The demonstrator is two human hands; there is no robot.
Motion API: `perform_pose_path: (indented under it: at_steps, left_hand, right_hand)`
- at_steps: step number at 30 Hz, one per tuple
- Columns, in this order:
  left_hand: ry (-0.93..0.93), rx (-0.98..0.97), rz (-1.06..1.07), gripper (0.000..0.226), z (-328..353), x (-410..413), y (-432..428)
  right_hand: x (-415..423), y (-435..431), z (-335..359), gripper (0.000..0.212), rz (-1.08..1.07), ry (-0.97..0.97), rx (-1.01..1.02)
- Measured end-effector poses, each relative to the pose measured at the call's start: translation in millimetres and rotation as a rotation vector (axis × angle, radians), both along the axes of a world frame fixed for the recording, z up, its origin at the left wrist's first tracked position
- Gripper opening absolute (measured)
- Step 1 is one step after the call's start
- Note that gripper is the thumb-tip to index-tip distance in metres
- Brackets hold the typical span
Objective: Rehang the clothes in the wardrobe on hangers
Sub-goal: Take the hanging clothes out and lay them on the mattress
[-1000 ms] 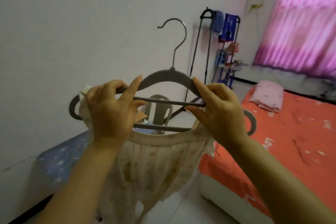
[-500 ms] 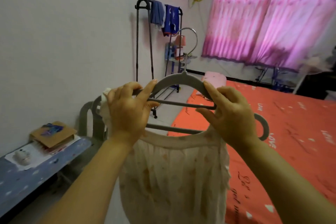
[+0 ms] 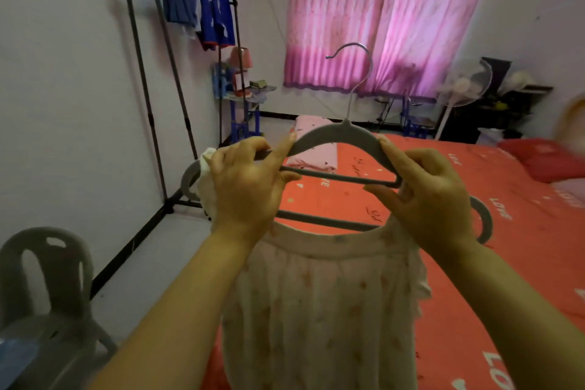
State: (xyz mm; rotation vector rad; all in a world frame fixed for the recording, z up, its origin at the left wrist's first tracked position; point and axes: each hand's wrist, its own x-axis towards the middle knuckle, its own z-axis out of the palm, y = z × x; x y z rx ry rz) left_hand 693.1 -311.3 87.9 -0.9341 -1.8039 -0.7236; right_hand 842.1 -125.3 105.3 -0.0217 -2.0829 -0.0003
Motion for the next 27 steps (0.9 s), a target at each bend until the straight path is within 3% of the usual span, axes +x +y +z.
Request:
perform_pose_path:
  at_steps: [9, 17, 27]
  left_hand:
    - [-0.078, -0.054, -0.127, 0.042, -15, -91, 71]
    - [-0.131, -0.129, -0.076, 0.047, -35, -160, 141]
    - [-0.357, -0.28, -0.027, 0.055, -108, -260, 260]
  right_hand:
    - [-84, 59, -26, 0.065, -0.113, -0.047, -0.067]
    - [-158, 129, -50, 0.064, -0.088, -0.074, -0.132]
    - [-269, 249, -130, 0.062, -0.029, -0.229, -0.331]
